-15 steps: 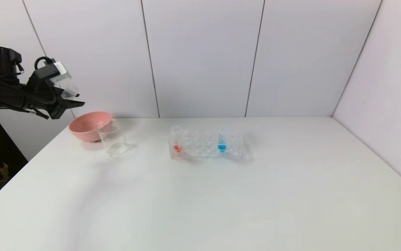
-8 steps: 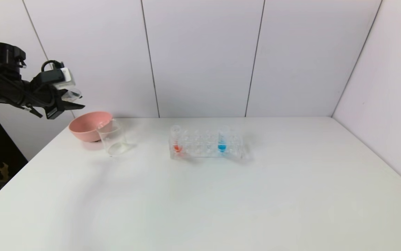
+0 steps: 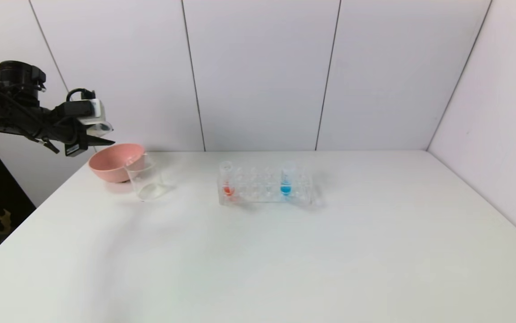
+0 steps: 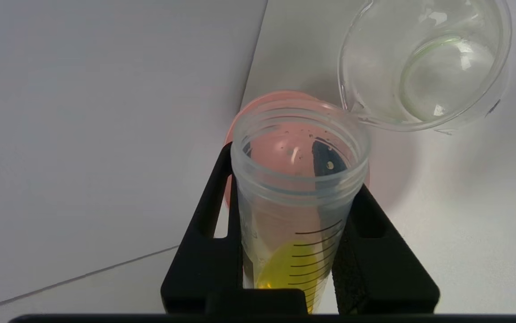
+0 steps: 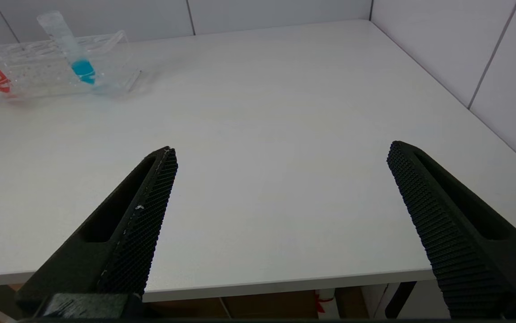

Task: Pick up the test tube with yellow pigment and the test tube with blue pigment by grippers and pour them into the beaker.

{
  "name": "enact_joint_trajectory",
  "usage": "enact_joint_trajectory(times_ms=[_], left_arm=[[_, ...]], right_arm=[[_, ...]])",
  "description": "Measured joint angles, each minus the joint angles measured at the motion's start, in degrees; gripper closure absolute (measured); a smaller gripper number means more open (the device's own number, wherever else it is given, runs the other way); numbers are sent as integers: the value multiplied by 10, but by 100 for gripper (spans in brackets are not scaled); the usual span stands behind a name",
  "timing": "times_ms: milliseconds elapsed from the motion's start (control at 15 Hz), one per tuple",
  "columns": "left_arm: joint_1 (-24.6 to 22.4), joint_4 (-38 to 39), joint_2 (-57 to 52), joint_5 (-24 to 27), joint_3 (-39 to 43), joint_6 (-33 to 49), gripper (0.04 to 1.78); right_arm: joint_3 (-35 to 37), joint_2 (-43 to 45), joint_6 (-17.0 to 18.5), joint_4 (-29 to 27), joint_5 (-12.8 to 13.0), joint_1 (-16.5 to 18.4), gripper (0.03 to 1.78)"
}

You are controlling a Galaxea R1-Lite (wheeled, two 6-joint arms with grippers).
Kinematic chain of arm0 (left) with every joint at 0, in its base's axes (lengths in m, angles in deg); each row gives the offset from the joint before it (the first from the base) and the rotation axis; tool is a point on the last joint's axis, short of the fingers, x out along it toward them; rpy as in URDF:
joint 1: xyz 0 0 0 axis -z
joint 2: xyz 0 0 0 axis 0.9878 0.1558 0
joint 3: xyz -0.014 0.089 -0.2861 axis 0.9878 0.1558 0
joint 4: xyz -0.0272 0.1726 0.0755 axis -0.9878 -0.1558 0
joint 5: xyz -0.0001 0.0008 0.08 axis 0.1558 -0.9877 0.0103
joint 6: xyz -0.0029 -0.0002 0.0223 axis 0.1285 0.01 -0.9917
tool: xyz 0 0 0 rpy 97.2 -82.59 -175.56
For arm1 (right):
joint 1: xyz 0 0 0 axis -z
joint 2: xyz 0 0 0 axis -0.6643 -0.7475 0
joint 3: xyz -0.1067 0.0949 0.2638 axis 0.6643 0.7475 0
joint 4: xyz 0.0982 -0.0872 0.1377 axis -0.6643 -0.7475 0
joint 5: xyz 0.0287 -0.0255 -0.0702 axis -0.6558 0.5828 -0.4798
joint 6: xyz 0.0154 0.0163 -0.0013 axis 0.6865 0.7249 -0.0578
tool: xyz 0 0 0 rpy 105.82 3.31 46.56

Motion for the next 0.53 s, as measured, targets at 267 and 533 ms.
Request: enact_joint_trajectory(times_ms=[267, 533], left_arm=[[4, -11, 2, -4, -4, -63, 128], [7, -21, 3, -7, -8, -83, 128]], right_arm=[[0, 0, 0, 0, 0, 0, 10], [0, 0, 0, 0, 0, 0, 10]])
